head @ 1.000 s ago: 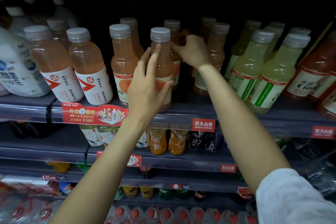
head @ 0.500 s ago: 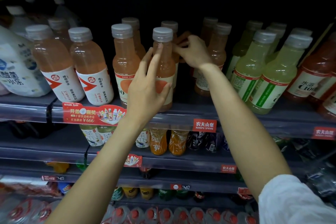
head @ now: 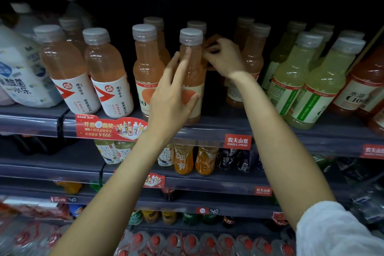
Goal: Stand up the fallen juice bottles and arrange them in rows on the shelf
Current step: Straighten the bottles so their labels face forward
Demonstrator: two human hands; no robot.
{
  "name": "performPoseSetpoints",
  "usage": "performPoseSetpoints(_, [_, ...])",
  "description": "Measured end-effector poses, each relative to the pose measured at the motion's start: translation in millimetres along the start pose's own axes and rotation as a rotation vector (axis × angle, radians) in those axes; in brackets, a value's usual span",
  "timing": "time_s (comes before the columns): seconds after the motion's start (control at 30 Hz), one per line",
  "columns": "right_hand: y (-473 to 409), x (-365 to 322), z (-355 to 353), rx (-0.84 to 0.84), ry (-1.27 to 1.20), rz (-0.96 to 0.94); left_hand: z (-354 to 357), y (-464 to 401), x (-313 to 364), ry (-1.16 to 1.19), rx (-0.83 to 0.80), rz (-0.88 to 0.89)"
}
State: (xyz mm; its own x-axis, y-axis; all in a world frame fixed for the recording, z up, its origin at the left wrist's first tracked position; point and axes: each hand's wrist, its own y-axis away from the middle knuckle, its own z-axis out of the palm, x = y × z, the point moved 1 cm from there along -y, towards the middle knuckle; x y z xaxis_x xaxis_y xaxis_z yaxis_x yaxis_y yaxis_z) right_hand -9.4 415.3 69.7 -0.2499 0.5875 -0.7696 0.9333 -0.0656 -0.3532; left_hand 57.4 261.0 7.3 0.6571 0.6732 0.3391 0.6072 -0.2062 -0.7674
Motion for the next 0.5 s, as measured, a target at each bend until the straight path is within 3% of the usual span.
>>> performPoseSetpoints(0.1, [17.1, 4.4, -4.5, 0.109, -0.012, -0.023, 2.8, 3.2, -0.4, 0.033, 0.022, -0.013])
performPoseSetpoints(0.2, [54.9, 17.8, -16.7, 0.436, 0.042, -0.172, 5.1, 13.1, 2.2, 0.087, 0.140, 0.017])
performPoseSetpoints(0.3, [80.6, 34.8, -27.0, 0.703, 0.245, -0.203, 8.0, 22.5, 11.0, 0.129, 0.285, 0.146])
performPoseSetpoints(0.37, [79.0, 43.5, -27.4, 0.704, 0.348, -0.176, 12.9, 23.7, 18.3, 0.173, 0.287, 0.197])
performPoseSetpoints(0.5, [57.2, 52.4, -21.1, 0.541, 0.393, -0.110, 23.9, 16.2, 33.9, 0.266, 0.160, 0.149])
